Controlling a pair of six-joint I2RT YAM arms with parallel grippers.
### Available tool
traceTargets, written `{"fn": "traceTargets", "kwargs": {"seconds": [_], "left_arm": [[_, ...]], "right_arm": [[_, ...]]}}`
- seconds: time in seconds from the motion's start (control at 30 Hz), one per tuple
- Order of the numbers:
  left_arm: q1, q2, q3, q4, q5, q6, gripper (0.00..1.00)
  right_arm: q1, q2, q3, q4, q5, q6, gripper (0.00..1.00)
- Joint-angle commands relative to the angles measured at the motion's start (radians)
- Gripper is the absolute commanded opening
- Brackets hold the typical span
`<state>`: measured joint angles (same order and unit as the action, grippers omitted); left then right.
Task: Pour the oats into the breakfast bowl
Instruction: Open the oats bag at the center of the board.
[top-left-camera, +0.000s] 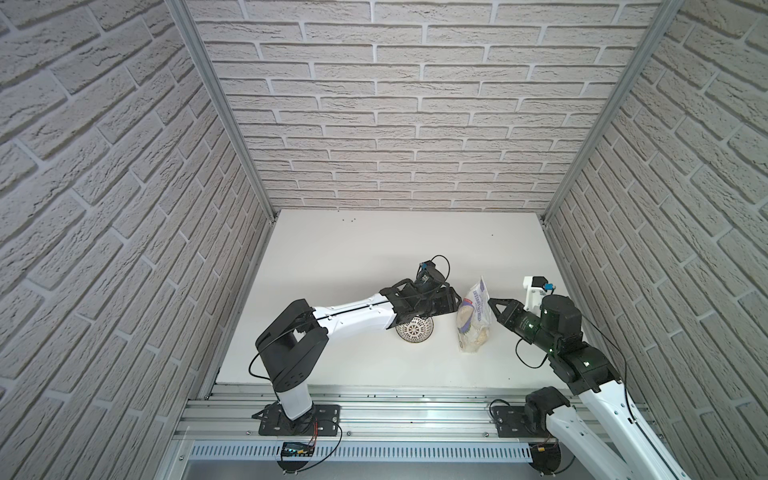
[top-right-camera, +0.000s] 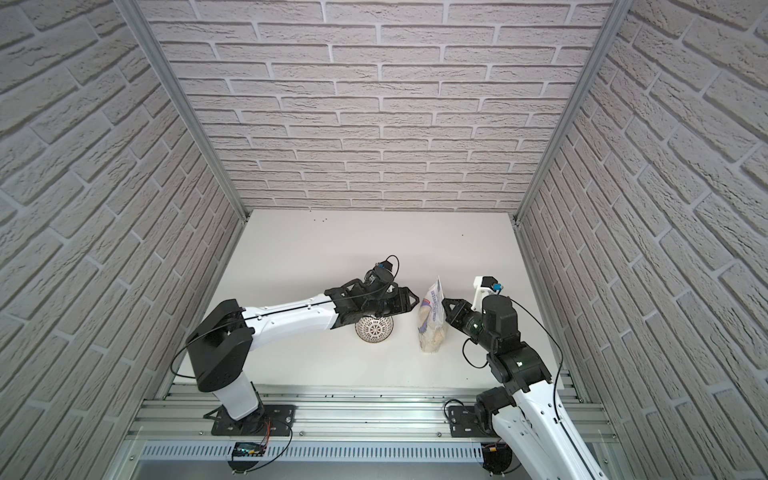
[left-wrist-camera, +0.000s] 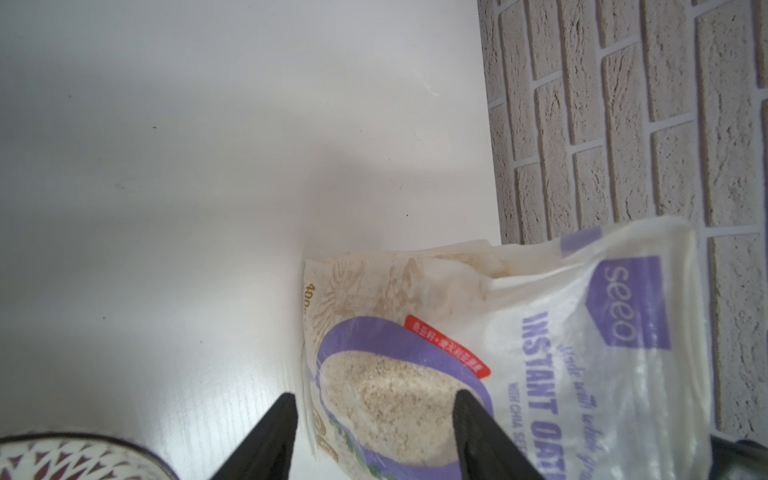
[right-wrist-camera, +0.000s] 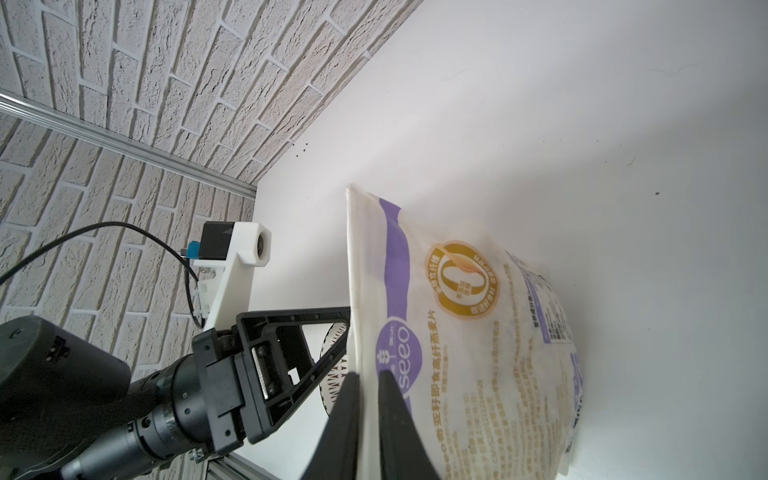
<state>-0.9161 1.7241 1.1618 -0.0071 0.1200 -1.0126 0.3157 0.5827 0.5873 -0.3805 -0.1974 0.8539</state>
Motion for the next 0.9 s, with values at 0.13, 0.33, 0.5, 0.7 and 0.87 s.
{"fn": "traceTargets", "kwargs": {"seconds": [0.13,0.33,0.5,0.7,0.87], "left_arm": [[-0.004,-0.049,0.033,0.001,-0.011,0.009,0.62],[-0.005,-0.084,0.083,0.004,-0.018,0.014,0.61],[-0.012,-0.071,0.156,-0.02,-0.019,0.024,0.59],[-0.038,-0.018,0.253,-0.099,-0.021,0.046,0.58],[-0.056,0.008,0.275,-0.11,-0.016,0.045,0.54]], "right_arm": [[-0.004,0.003,-0.023,-0.017,0.008,-0.036,0.03],[-0.004,-0.007,-0.041,0.001,-0.02,-0.03,0.04],[-0.004,-0.007,-0.044,0.002,-0.036,-0.031,0.03],[-0.004,-0.001,-0.064,0.023,-0.054,-0.027,0.03],[-0.006,0.008,-0.076,0.038,-0.062,-0.023,0.03]]}}
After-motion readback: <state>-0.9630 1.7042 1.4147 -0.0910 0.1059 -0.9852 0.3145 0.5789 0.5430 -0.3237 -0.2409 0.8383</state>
